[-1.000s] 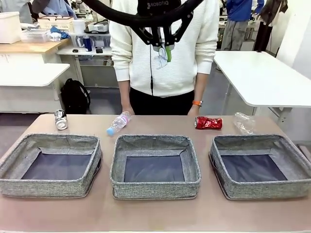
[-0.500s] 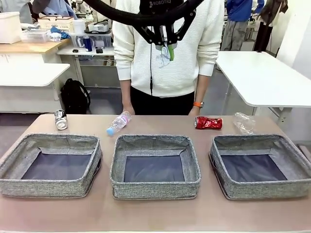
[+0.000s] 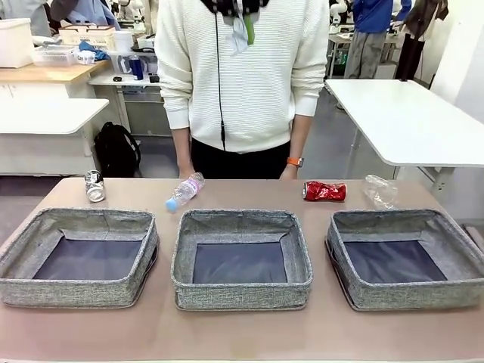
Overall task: Sort the waste into the appropriate baskets.
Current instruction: Place the picked waste into the Fabric basket indicated by the person.
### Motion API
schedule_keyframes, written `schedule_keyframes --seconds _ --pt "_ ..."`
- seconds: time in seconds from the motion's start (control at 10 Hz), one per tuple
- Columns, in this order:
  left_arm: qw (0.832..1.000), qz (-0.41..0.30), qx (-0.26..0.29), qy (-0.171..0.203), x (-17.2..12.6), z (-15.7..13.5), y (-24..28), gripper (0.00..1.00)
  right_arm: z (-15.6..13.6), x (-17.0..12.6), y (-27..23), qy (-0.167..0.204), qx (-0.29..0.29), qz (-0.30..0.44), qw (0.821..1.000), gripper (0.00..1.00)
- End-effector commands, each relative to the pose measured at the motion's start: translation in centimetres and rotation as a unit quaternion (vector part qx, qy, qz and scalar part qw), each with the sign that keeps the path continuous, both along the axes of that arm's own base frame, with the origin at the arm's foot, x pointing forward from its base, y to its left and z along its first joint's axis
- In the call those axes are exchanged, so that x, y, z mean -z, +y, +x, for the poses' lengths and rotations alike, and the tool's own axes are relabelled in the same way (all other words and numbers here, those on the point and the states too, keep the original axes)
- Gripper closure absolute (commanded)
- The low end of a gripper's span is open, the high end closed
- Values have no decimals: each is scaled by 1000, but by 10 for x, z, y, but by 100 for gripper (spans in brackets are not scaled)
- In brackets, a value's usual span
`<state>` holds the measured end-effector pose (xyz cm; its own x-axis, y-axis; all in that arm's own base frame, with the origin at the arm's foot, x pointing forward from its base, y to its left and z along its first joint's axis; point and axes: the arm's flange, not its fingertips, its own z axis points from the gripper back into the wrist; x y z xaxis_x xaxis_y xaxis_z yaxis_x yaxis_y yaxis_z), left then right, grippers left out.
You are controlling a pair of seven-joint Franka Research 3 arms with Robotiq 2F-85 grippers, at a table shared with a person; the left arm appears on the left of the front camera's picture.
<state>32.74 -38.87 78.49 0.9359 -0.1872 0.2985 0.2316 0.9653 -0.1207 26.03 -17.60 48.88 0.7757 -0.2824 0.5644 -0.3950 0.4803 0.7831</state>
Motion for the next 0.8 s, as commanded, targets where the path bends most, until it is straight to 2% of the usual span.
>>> schedule_keyframes --seconds 0.0,0.7 --pt "1000 3 8 21 35 1 -13 90 3 -1 0 -16 0 3 1000 0" --pt "1000 3 8 21 35 1 -13 90 3 -1 0 -16 0 3 1000 0"
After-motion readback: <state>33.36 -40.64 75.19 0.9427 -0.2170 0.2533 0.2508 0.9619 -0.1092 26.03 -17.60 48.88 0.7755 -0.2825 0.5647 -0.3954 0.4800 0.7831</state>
